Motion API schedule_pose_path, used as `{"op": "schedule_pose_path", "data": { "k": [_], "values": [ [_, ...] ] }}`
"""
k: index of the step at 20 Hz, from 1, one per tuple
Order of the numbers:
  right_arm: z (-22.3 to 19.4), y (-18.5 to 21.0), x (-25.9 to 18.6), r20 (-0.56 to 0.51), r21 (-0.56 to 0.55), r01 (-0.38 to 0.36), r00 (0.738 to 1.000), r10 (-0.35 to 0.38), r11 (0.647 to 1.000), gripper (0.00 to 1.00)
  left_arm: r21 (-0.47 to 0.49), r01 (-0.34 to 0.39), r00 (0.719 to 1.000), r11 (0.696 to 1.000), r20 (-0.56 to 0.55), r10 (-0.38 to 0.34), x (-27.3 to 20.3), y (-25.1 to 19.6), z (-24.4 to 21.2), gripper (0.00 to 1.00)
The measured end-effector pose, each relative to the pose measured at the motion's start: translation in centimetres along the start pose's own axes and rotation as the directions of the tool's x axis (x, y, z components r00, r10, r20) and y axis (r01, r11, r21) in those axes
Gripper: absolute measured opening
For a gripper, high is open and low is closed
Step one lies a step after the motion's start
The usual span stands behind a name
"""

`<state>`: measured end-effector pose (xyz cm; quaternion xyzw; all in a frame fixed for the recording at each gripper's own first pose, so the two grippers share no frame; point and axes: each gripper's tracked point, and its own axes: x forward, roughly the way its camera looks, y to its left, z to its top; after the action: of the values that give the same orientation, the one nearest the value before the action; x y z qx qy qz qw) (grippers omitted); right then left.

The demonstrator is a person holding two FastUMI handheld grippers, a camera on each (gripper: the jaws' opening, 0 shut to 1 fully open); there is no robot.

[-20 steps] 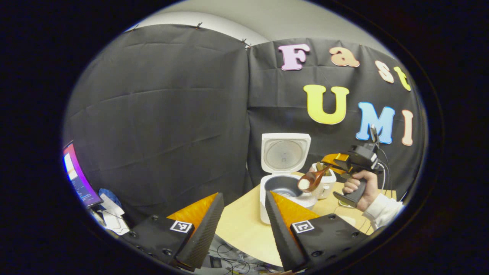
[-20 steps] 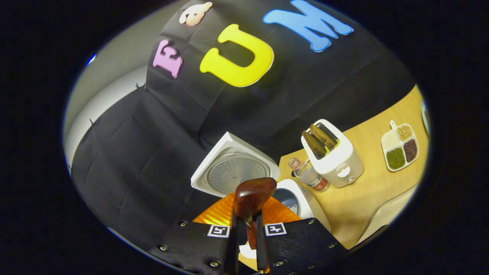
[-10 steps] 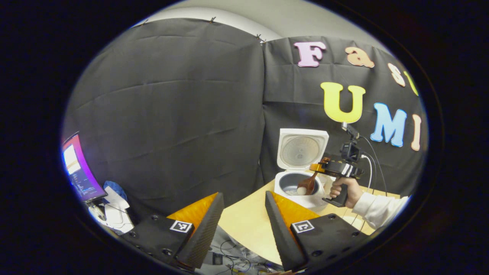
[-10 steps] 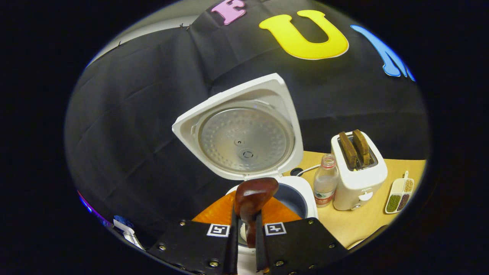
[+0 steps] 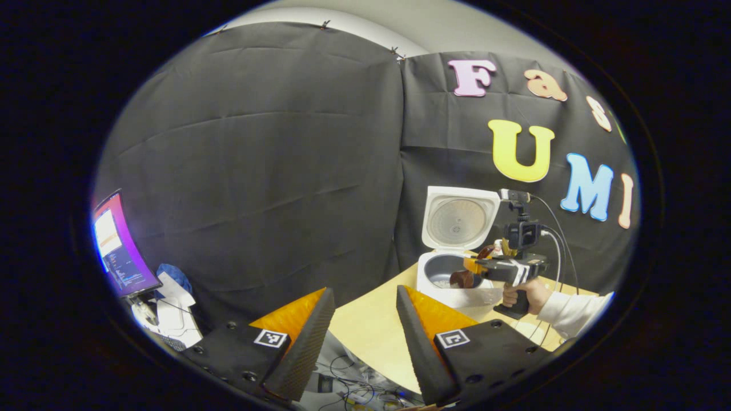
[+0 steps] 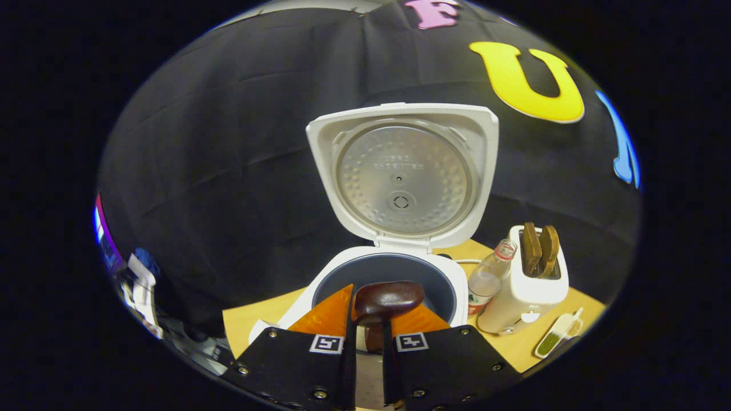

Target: Close the left gripper, press the button to open the rice cooker; take a wooden spoon from the chopstick holder with the right hand, scoop a spoonful of rice and pour it into the rice cooker, then put the wooden spoon back into the chopstick holder.

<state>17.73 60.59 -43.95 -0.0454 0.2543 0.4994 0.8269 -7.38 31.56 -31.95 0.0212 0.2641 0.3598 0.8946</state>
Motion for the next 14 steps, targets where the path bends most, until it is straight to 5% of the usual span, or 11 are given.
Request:
{"op": "schedule_pose_path", "data": {
  "k": [3, 4, 6, 9, 11, 14],
  "values": [
    [-0.8, 1.3, -0.6, 0.012, -0.196, 0.019, 1.000, -0.017, 0.981, 0.19, 0.000, 0.001, 1.000, 1.000, 0.000, -0.001, 0.4, -0.1, 0.2, 0.75],
    [-1.1, 1.7, -0.6, 0.018, -0.251, 0.028, 1.000, -0.025, 0.968, 0.19, 0.002, 0.000, 1.000, 1.000, 0.000, 0.000, 0.4, -0.1, -0.1, 0.84],
    [-1.3, 2.3, -0.9, 0.037, -0.331, 0.056, 0.998, -0.046, 0.942, 0.19, 0.001, -0.001, 1.000, 1.000, 0.001, 0.001, 0.3, -0.1, 0.1, 0.75],
    [-1.6, 3.1, -1.3, 0.049, -0.417, 0.075, 0.997, -0.060, 0.906, 0.19, 0.007, -0.005, 1.000, 1.000, 0.003, 0.005, -0.3, 0.0, 0.2, 0.75],
    [-1.4, 3.0, -1.4, 0.043, -0.345, 0.061, 0.998, -0.050, 0.937, 0.19, 0.010, -0.010, 1.000, 1.000, 0.005, 0.010, -0.2, 0.5, 0.2, 0.75],
    [0.2, 1.7, -1.4, 0.025, -0.092, 0.044, 0.999, -0.042, 0.995, 0.19, 0.000, -0.013, 1.000, 1.000, 0.003, 0.013, -0.5, 0.8, 0.0, 0.80]
  ]
}}
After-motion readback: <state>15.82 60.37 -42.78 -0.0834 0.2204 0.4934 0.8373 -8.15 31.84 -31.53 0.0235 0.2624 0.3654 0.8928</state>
